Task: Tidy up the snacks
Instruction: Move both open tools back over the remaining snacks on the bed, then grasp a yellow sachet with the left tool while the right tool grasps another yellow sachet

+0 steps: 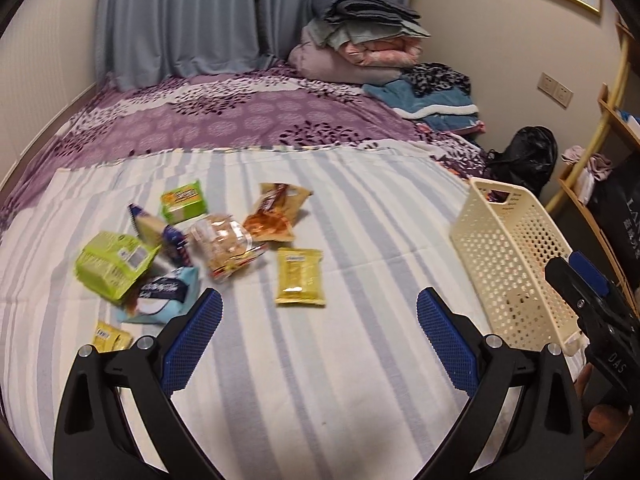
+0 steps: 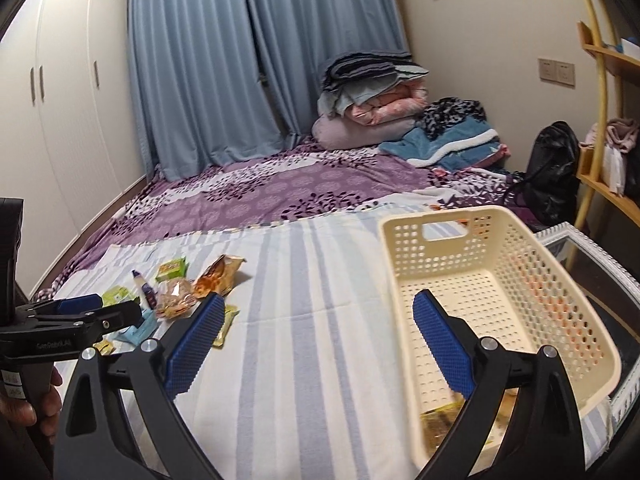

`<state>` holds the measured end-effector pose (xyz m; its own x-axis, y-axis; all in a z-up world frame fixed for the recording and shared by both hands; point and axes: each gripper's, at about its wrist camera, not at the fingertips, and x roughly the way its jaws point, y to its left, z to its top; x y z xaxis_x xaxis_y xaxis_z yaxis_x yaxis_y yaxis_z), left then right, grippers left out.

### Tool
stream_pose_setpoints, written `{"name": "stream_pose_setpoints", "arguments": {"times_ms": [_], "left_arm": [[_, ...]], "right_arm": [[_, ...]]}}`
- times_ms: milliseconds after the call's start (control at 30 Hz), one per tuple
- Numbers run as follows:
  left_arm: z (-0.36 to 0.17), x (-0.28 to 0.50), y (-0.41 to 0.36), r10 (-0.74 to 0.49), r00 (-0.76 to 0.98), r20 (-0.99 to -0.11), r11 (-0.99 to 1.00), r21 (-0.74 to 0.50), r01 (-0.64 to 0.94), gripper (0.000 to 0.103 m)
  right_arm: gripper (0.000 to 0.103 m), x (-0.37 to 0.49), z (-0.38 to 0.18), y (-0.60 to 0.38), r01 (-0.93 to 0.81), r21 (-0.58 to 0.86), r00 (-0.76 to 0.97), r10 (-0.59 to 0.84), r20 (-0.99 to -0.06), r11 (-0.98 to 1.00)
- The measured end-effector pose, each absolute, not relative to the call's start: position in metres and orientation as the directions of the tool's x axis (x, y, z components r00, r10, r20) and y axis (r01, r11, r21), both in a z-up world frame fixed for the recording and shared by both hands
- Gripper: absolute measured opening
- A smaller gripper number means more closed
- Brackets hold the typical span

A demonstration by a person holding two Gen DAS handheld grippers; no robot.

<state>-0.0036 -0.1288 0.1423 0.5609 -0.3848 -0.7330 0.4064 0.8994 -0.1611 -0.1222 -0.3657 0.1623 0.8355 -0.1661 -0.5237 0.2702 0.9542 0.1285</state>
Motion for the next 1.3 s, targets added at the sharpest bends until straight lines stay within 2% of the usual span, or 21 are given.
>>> {"name": "stream_pose_setpoints", "arguments": {"times_ms": [700, 967, 1300], "left_arm": [[0.078, 0.024, 0.013, -0.179, 0.551, -0.815, 0.983, -0.127, 0.132, 0.099], [0.041, 0.038, 0.038, -0.113, 0.548, -0.829, 0.985, -0.023, 0.169, 0.099], [0.01, 0.053, 0.056, -0.11, 0.488, -0.866, 0.986, -0.033, 0.165, 0.077]], "right_arm": [[0.094, -0.08, 0.129, -0.286, 0.071, 0.108, 0.755, 0.017, -0.656, 0.992], [0.094, -0.071, 0.116, -0.266, 0.025, 0.098, 0.715, 0.05, -0.697, 0.995], [0.094, -0.061, 0.105, -0.255, 0.014, 0.105, 0.681, 0.067, -0.729, 0.994]]}}
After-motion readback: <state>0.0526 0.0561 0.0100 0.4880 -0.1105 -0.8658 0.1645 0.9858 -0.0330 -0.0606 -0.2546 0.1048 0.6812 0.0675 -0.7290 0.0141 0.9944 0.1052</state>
